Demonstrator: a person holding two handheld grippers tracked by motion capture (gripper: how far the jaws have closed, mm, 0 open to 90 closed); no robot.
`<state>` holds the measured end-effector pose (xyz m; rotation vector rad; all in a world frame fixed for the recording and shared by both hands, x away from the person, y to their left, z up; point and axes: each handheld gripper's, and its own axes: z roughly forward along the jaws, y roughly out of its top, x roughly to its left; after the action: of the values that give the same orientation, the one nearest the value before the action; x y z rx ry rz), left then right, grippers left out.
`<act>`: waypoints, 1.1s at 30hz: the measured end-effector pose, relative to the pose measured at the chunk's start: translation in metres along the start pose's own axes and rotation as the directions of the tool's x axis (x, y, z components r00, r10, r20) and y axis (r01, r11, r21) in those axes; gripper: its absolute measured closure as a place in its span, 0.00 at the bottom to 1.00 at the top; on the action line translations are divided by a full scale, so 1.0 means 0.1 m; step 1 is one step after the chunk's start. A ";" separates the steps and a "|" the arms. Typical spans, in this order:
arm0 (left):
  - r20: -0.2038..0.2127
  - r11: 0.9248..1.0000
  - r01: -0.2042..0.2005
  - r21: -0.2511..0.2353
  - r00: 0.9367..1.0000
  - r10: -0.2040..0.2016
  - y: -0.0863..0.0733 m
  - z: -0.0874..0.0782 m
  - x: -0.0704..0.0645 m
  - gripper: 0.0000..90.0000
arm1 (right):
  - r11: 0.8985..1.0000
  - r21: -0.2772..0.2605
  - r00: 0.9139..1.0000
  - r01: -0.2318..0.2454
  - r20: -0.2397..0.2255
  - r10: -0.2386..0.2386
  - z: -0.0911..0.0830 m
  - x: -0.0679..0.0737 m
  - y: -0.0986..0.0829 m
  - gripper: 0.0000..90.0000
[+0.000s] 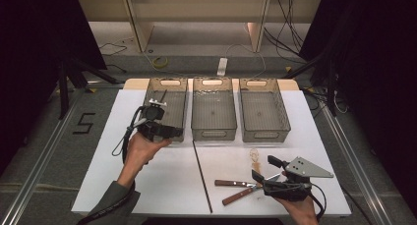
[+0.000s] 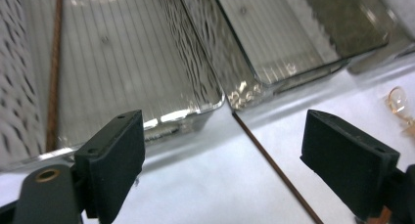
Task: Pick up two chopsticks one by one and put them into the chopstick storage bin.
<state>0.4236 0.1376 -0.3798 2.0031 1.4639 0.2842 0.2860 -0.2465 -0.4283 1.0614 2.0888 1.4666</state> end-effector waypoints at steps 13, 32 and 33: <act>0.013 0.991 -0.068 0.117 0.998 0.067 -0.29 0.17 -0.32 0.17 | 1.000 0.004 1.000 0.006 -0.003 -0.006 0.01 0.00 0.00 0.27; 0.091 0.916 -0.218 0.337 0.976 0.199 -0.56 0.63 -0.82 0.18 | 1.000 0.011 1.000 0.009 -0.008 -0.009 0.01 0.00 0.00 0.27; 0.091 0.912 -0.224 0.343 0.975 0.204 -0.57 0.64 -0.83 0.18 | 1.000 0.010 1.000 0.007 -0.009 -0.007 0.01 0.00 0.00 0.27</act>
<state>0.3827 0.0493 -0.4483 2.4458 1.3334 0.0581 0.2867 -0.2453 -0.4289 1.0518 2.1061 1.4619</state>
